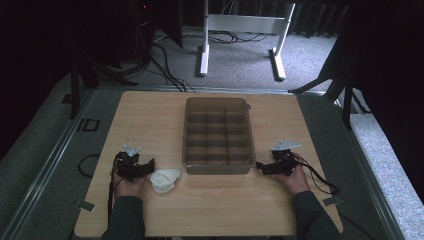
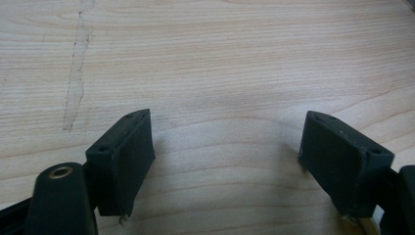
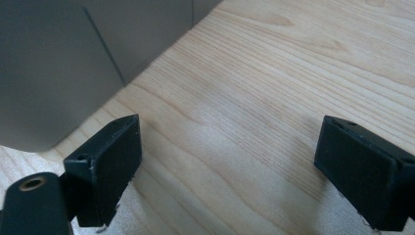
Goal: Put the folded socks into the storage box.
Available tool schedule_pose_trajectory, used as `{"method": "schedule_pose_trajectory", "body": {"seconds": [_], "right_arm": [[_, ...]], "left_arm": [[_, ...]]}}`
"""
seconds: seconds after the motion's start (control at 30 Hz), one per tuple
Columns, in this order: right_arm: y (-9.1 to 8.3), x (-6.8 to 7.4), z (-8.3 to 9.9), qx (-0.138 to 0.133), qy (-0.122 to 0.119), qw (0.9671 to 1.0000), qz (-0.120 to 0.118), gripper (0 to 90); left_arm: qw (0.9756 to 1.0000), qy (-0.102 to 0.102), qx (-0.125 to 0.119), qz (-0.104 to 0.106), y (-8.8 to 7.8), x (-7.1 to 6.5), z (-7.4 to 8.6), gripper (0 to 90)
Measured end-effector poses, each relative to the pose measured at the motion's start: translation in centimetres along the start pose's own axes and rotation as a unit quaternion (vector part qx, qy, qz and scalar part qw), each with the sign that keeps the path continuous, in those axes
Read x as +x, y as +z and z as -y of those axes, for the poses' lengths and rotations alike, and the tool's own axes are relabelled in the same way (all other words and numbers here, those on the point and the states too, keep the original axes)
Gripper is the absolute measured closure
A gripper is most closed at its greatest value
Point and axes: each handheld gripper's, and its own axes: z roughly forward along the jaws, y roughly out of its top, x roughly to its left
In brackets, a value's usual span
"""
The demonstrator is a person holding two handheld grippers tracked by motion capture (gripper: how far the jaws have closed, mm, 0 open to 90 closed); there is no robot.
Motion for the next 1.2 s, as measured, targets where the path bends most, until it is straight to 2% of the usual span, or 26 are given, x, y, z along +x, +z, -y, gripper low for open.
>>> {"method": "schedule_pose_trajectory", "body": {"seconds": [0.23, 0.47, 0.7, 0.77, 1.2], "right_arm": [[0.0, 0.0, 0.0, 0.000, 0.000, 1.0000, 0.000, 10.1], [0.0, 0.0, 0.0, 0.000, 0.000, 1.0000, 0.000, 10.1], [0.0, 0.0, 0.0, 0.000, 0.001, 1.0000, 0.001, 10.2], [0.0, 0.1, 0.0, 0.000, 0.002, 1.0000, 0.002, 10.2], [0.0, 0.1, 0.0, 0.000, 0.003, 1.0000, 0.002, 10.2]], "left_arm": [[1.0000, -0.001, 0.006, 0.000, -0.3, 0.4, -0.1, 30.8], [0.9994, 0.000, 0.034, -0.006, -0.8, 0.9, -0.6, 37.8], [0.9994, 0.010, 0.031, 0.006, -1.7, 1.0, -0.9, 41.8], [0.9993, 0.019, 0.026, 0.016, -2.7, 1.2, -1.2, 41.9], [0.9986, 0.027, 0.009, 0.043, -5.2, 1.9, -2.8, 44.7]]}}
